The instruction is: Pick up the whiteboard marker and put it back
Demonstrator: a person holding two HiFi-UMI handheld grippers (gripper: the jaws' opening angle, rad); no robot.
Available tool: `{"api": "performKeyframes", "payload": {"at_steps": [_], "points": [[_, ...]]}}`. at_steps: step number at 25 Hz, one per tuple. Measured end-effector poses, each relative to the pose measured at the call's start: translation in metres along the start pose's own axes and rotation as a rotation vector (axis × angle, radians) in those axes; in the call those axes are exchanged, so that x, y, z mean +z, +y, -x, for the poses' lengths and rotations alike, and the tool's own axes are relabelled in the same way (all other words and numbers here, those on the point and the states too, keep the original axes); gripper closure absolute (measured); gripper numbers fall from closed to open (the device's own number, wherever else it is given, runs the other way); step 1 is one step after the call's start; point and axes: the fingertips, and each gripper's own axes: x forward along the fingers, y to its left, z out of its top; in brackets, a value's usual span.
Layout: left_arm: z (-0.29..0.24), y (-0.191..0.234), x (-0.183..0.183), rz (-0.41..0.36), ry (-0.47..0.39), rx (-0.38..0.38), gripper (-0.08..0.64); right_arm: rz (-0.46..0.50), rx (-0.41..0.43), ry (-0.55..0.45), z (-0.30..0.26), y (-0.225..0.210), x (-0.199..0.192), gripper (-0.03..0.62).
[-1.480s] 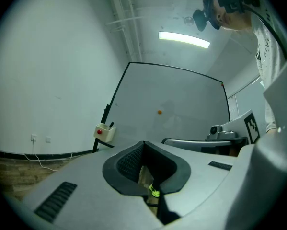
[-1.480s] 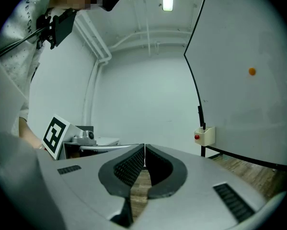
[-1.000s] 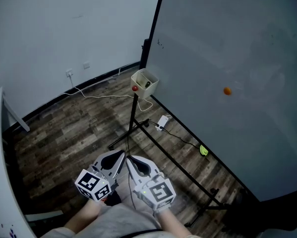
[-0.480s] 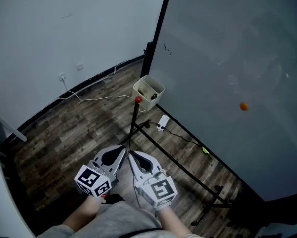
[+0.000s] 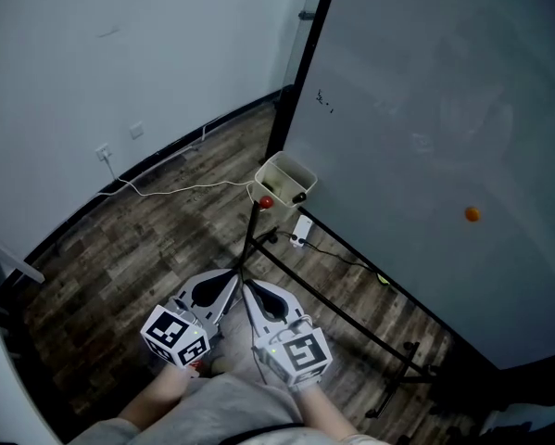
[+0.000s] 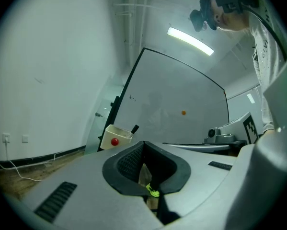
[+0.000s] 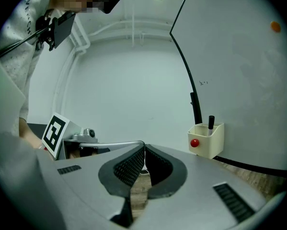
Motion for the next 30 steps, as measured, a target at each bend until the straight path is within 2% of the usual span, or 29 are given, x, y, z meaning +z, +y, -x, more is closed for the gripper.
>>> {"api": "performKeyframes", "payload": {"at_steps": [4, 12, 30], "points": [[0.001, 0.015, -0.001, 0.016, -0.008, -0.007, 0.549, 0.004, -0.004, 0.013, -0.015, 0.003, -0.001, 0.572], [-0.001, 0.016, -0.014, 0.061, 0.021, -0.020, 0.549, 0.002, -0.021, 0.033, -0.017, 0.000, -0.009, 0.572], [-0.050, 0.044, -0.004, 0.050, 0.014, -0.017, 0.549, 0.001, -0.070, 0.001, -0.039, -0.053, -0.001, 0.572]]}}
